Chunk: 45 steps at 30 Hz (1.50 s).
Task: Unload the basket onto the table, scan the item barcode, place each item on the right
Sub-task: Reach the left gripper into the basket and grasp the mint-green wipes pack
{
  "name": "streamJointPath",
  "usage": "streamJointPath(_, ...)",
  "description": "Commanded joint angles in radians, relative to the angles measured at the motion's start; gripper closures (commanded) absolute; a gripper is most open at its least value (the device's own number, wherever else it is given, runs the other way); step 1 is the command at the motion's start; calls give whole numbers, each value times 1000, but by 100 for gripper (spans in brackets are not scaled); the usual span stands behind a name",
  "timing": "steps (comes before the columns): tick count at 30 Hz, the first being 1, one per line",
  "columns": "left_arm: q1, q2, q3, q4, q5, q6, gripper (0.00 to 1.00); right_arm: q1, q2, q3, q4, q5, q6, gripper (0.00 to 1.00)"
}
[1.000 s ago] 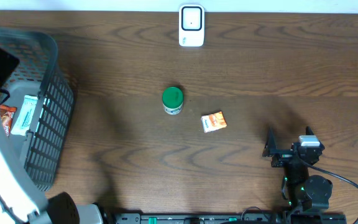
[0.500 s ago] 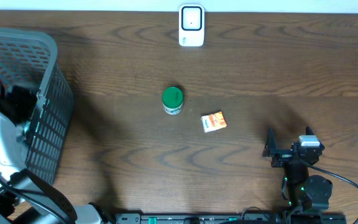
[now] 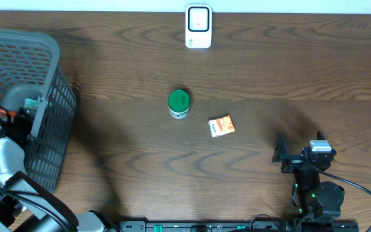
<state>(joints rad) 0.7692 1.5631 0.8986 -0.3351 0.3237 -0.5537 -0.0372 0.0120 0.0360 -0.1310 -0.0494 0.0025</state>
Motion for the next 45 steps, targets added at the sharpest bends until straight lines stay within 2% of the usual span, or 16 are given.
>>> streamJointPath(1,26,-14,-34,23,27,-2,2,6,-5,-3,0,-2,-11,1)
streamJointPath(13,60,3,-44,53,24,3,2,6,-5,-3,0,-2,-11,1)
streamJointPath(21,60,133,-44,151,24,2,2,6,-5,-4,0,-2,-11,1)
streamJointPath(31,60,266,-44,180,35,2,0,6,-5,-3,0,-2,-11,1)
streamJointPath(32,60,268,-44,180,38,2,4,6,-5,-4,0,-2,-11,1)
streamJointPath(36,60,268,-44,180,79,3,34,6,-5,-3,0,-2,-11,1)
streamJointPath(38,59,268,-44,180,97,3,43,6,-5,-3,0,-2,-11,1)
streamJointPath(42,59,268,-44,180,123,6,85,6,-5,-3,0,-2,-11,1)
streamJointPath(43,59,268,-42,180,123,6,92,6,-5,-4,0,-2,-11,1)
streamJointPath(45,60,263,-28,180,149,6,93,6,-5,-4,0,-2,-11,1)
